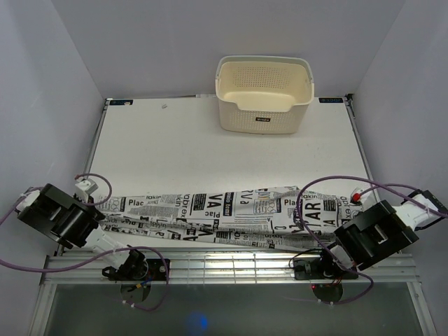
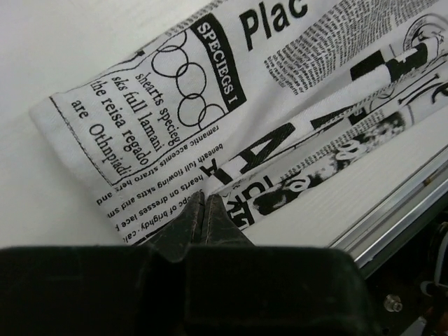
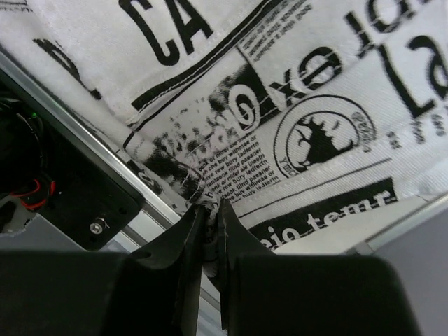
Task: Fold and stack the trousers
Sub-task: Fold the trousers
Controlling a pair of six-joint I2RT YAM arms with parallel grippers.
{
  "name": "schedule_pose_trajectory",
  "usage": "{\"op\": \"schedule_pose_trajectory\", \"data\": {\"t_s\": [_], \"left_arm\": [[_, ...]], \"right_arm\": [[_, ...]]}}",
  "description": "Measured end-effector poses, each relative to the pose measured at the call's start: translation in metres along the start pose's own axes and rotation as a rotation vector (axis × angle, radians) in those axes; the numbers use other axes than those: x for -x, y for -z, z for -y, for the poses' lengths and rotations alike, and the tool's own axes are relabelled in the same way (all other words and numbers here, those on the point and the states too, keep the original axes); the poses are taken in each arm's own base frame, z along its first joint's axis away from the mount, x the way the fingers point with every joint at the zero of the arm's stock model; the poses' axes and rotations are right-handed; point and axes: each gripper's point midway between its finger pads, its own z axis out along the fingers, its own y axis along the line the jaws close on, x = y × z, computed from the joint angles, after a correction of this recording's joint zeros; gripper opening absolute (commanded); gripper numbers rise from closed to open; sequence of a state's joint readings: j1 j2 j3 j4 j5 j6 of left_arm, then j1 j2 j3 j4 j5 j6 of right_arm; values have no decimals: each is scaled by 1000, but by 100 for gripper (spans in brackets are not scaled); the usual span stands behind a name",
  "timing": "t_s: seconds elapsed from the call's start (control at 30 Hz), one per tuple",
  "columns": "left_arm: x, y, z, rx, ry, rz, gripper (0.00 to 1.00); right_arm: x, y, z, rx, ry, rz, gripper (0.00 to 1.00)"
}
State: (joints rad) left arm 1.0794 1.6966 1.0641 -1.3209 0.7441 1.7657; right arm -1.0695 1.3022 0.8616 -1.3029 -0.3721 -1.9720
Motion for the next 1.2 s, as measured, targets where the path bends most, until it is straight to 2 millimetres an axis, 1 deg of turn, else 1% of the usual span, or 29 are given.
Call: {"op": "schedule_pose_trajectory", "data": {"t_s": [0.1,0.17,0.23,0.33,0.47,0.6,0.7,0.8,0.93,1.03,1.13,1.2], "left_arm": [[-25,-16,3,-4,9,-46,0],[-34,-24,3,4,13,-68,0],[-34,-27,0,16,22,-75,0],[-32,-30,-3,34,50,-84,0],[-27,-33,-7,53,118,-86,0],[-20,-37,-16,51,211,-81,0],[-15,-38,-27,62,270,-65,0],[-11,-38,-34,77,289,-53,0],[-8,-37,-38,85,279,-54,0],[-7,-35,-39,86,249,-54,0],[-3,-28,-37,94,211,-49,0],[2,-22,-34,108,169,-47,0]], "right_arm": [[-13,-19,-10,14,-1,-32,8],[-22,-31,-16,10,5,-59,8],[-27,-40,-16,-13,24,-76,8],[-24,-45,-10,-23,83,-96,8],[-10,-52,9,-19,221,-117,8],[15,-59,38,-13,369,-111,8],[37,-61,60,-24,436,-97,8],[54,-56,76,-58,462,-74,8],[63,-44,84,-82,454,-57,8],[65,-32,83,-102,444,-31,8],[65,-16,74,-134,421,-7,8],[62,-8,68,-150,403,-5,8]]}}
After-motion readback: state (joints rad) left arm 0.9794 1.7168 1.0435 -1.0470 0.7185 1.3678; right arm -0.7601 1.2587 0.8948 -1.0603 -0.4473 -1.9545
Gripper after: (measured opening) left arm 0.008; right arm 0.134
